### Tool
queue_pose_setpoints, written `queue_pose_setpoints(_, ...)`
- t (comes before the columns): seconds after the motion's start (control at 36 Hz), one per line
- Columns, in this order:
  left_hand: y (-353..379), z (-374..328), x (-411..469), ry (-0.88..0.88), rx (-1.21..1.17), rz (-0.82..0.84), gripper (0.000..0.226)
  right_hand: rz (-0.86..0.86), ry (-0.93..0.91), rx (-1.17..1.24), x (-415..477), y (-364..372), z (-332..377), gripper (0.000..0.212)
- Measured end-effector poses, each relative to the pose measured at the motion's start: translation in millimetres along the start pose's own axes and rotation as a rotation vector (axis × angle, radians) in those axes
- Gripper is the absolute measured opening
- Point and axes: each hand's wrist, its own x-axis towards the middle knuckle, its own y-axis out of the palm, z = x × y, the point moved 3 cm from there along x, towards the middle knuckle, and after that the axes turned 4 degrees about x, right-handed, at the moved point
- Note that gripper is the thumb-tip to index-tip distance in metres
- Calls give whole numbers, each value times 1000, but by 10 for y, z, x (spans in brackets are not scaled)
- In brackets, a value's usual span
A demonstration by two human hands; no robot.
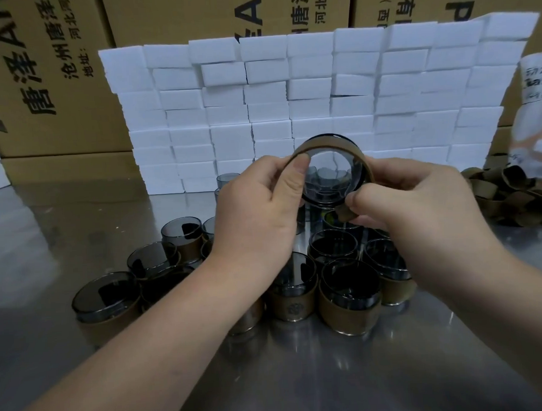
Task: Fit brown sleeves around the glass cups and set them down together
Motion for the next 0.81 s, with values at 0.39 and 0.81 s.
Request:
queue_pose_setpoints(0.39, -3, 30, -11, -107, -91, -9, 34, 24, -37, 50, -21, -1, 46, 24)
queue_pose_setpoints(0.81, 51, 54, -31, -275, -311, -13, 37, -18, 44, 120, 13, -60, -48, 38)
